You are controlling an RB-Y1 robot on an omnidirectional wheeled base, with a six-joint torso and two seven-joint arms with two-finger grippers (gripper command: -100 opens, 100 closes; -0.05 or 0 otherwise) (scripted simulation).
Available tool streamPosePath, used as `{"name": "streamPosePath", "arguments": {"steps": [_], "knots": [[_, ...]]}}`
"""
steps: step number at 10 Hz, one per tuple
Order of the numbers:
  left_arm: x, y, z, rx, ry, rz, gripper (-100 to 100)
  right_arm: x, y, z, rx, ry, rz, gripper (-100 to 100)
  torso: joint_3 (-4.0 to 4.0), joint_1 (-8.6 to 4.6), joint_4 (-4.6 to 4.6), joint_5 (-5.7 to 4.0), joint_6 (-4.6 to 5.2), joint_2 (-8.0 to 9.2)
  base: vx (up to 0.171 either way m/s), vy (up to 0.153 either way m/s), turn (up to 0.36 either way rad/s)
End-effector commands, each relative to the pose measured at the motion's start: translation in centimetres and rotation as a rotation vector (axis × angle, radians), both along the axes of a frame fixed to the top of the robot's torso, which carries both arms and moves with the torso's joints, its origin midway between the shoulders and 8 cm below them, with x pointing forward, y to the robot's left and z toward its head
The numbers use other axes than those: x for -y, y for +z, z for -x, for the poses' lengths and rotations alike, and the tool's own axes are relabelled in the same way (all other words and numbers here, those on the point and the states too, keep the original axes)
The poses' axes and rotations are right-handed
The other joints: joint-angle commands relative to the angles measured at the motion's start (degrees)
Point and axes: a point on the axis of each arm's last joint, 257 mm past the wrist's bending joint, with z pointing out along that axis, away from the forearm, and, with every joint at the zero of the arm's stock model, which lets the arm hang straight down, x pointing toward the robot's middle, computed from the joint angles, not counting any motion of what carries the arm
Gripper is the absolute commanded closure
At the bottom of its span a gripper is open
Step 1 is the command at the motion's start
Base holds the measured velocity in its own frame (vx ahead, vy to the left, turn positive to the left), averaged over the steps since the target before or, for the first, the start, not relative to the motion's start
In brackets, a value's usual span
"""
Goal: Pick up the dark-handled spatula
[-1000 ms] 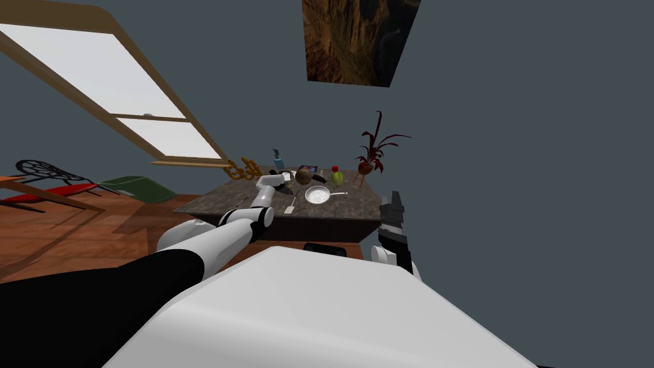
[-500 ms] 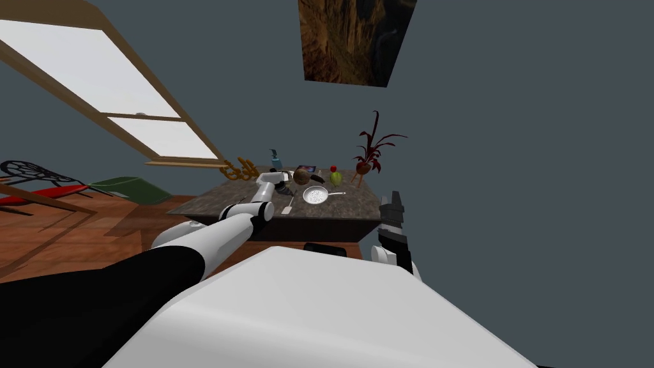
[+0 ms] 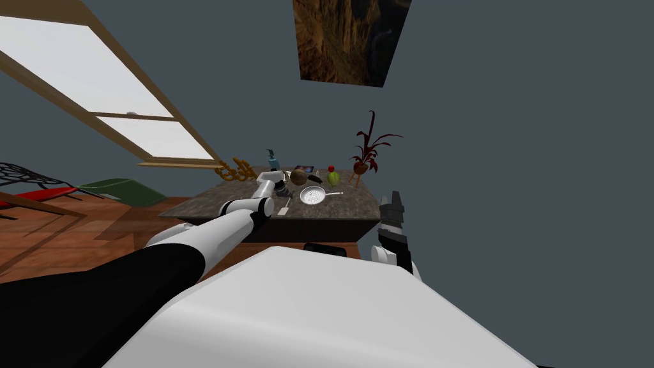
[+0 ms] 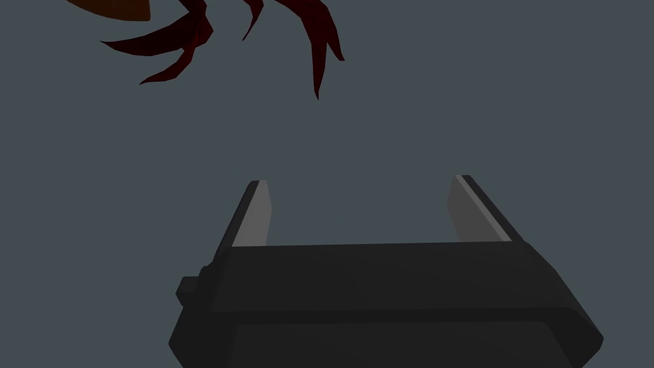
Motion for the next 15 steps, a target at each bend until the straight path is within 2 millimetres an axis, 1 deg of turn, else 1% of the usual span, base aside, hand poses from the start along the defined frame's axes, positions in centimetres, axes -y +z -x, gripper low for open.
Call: {"name": "streamPosePath", "arguments": {"steps": [1, 2, 3, 4, 5, 6, 7, 8, 12, 13, 14, 15], "knots": [[0.1, -0.1, 0.4, -0.021, 0.012, 0.008, -100, 0.0, 0.0, 0.0, 0.000, 0.000, 0.000, 0, 0.00, 0.00, 0.00, 0.00, 0.00, 0.00, 0.008, -0.026, -0.009], [0.3, -0.2, 1.1, -0.056, 0.031, 0.020, -100, 0.0, 0.0, 0.0, 0.000, 0.000, 0.000, 0, 0.01, 0.05, 0.00, 0.01, -0.01, 0.02, 0.014, -0.029, -0.030], [0.2, -0.1, 0.7, -0.037, 0.020, 0.013, -100, 0.0, 0.0, 0.0, 0.000, 0.000, 0.000, 0, 0.01, 0.04, 0.00, 0.01, 0.00, 0.01, 0.008, -0.014, -0.007], [0.2, -0.1, 0.8, -0.041, 0.023, 0.015, 0, 0.0, 0.0, 0.0, 0.000, 0.000, 0.000, 0, 0.02, 0.10, 0.01, 0.02, -0.02, 0.03, 0.000, 0.000, 0.000], [0.3, -1.4, 1.1, -0.041, 0.017, 0.015, -100, 0.0, 0.0, 0.0, 0.000, 0.000, 0.000, 0, 0.03, 0.14, 0.01, 0.03, -0.02, 0.05, 0.027, -0.010, 0.035], [0.3, -2.1, 1.3, -0.041, 0.013, 0.015, -100, 0.0, 0.0, 0.0, 0.000, 0.000, 0.000, 0, -0.01, 0.14, -0.01, 0.04, -0.03, -0.02, 0.056, -0.011, 0.055], [0.2, -1.7, 1.2, -0.044, 0.016, 0.016, -100, 0.0, 0.0, 0.0, 0.000, 0.000, 0.000, 0, -0.06, 0.15, -0.03, 0.04, -0.03, -0.11, 0.026, -0.005, 0.012], [0.1, -1.8, 1.2, -0.042, 0.015, 0.015, 100, 0.0, 0.0, 0.0, 0.000, 0.000, 0.000, 0, -0.04, 0.15, -0.02, 0.04, -0.01, -0.06, 0.000, 0.000, 0.000], [0.1, -1.8, 1.2, -0.042, 0.015, 0.015, 100, 0.0, 0.0, 0.0, 0.000, 0.000, 0.000, 0, 0.04, 0.17, 0.01, 0.04, -0.02, 0.06, 0.000, 0.000, 0.000], [0.1, -1.8, 1.2, -0.042, 0.015, 0.015, 0, 0.0, 0.0, 0.0, 0.000, 0.000, 0.000, 0, 0.04, 0.17, 0.02, 0.04, -0.02, 0.06, 0.000, 0.000, 0.000], [0.1, -0.7, 0.2, -0.018, 0.003, 0.003, -100, 0.0, 0.0, 0.0, 0.000, 0.000, 0.000, 0, 0.04, 0.17, 0.02, 0.04, -0.02, 0.07, -0.119, -0.051, 0.023], [0.0, -0.3, -0.1, -0.010, -0.003, -0.004, -100, 0.0, 0.0, 0.0, 0.000, 0.000, 0.000, 0, 0.21, 0.00, 0.07, 0.01, -0.01, 0.40, -0.172, -0.057, 0.033]]}}
